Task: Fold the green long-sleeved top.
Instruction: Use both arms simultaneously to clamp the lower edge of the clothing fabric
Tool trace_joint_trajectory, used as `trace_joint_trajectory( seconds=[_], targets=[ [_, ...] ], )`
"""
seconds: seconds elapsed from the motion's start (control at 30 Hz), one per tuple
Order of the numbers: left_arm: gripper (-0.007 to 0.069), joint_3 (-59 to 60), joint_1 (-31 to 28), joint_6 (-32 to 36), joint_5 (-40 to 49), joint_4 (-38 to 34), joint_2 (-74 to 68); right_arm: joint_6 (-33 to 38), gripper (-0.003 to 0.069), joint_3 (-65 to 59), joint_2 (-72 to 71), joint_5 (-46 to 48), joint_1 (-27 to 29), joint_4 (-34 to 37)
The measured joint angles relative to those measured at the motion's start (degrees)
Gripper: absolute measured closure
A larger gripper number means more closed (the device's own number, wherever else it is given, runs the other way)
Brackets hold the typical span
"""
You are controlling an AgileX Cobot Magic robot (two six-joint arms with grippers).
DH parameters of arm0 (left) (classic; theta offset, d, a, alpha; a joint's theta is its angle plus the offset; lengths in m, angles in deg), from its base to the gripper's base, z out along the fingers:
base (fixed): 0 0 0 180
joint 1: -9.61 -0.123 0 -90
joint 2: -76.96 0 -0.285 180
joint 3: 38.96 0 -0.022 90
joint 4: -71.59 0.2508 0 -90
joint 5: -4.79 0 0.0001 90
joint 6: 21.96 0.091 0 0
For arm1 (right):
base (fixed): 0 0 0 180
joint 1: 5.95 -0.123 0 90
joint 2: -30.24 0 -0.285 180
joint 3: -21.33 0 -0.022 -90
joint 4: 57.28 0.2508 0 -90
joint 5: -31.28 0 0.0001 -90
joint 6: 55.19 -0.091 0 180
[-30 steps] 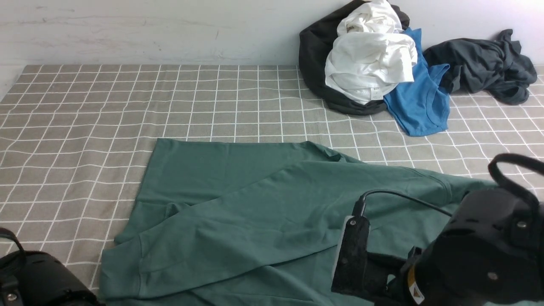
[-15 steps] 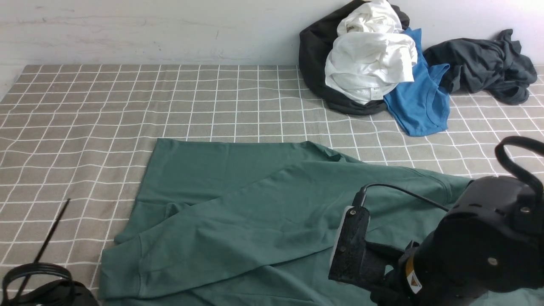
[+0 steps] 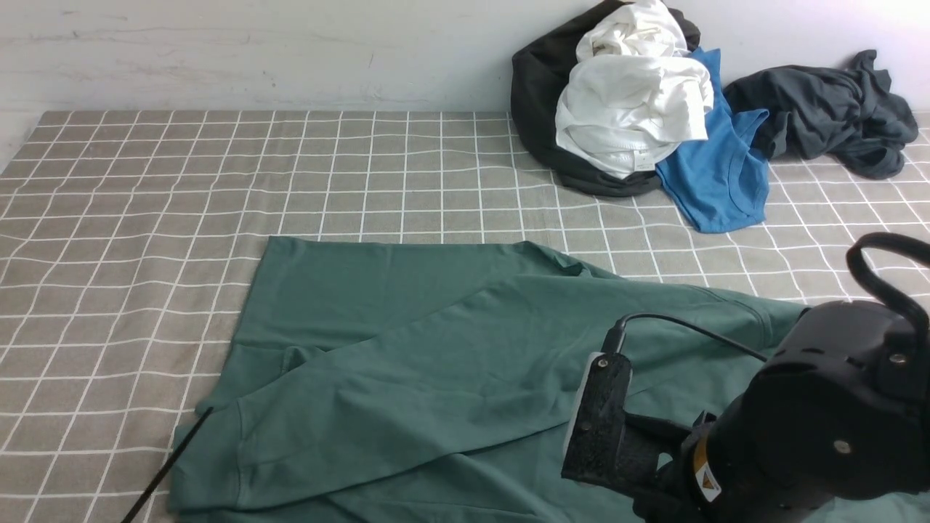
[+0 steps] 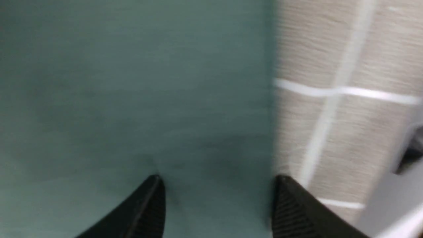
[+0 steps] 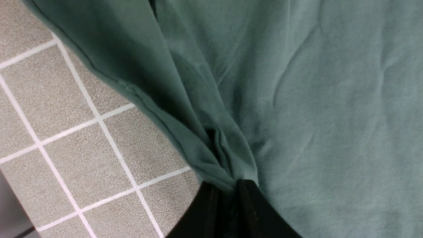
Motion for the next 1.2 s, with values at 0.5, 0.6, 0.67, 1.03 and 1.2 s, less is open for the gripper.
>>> trace_joint_trajectory(
  seconds=[0.5,0.6,0.67,1.03,1.2],
  targets=[
    [0.0289,-1.6,0.0,-3.0,-0.6,2.9,-0.5,0.0,0.0613,0.0,0.0,0.0,0.0,0.0],
    [0.0374,-1.6,0.0,-3.0,-0.6,2.3,-1.2,0.0,0.0613,0.0,0.0,0.0,0.0,0.0],
    [0.0451,-1.6,0.0,-3.1,-0.5,1.4,-1.9,0.0,0.0613,0.0,0.0,0.0,0.0,0.0],
    [0.0611,-8.8,-1.8,-2.9,10.2,-0.2,1.0,0.0,0.0613,0.0,0.0,0.7,0.0,-2.9],
    [0.0610,-15.5,-10.9,0.7,14.6,-0.2,5.4,0.0,0.0613,0.4,0.0,1.3,0.0,-6.8]
  ],
)
